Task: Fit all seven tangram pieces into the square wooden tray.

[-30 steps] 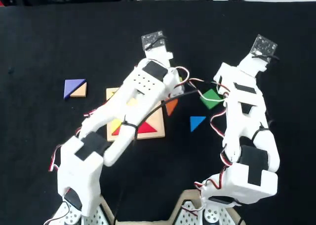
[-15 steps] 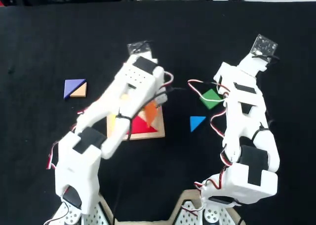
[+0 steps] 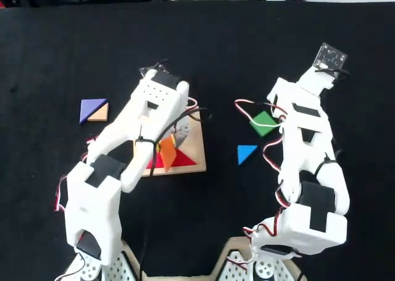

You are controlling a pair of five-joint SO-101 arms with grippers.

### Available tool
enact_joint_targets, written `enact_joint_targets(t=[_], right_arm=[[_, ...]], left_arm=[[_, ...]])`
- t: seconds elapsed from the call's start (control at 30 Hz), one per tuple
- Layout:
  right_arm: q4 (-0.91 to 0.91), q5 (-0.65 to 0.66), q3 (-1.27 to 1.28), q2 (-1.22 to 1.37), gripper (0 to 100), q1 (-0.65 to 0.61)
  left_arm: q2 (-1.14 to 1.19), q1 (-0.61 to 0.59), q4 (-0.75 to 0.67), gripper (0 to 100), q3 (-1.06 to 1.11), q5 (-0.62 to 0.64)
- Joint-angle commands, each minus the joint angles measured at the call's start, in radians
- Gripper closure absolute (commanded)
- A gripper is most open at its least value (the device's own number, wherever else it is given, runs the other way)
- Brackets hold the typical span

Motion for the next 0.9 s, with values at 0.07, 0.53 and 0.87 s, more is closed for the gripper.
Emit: enact_joint_targets(t=[0.07, 0.53, 0.87], right_arm=[[-0.021, -0.005, -0.01, -0.053, 98.7, 0.006], [-0.021, -0.005, -0.01, -0.054, 98.7, 0.006], [0.071, 0.052, 0.021, -0.145, 98.7, -0.06]], left_arm=[[-0.018, -0.021, -0.017, 77, -0.012, -0.069], [-0.02, -0.067, 0.109, 74, -0.165, -0.181], [-0.304, -0.277, 0.245, 74, -0.216, -0.413]])
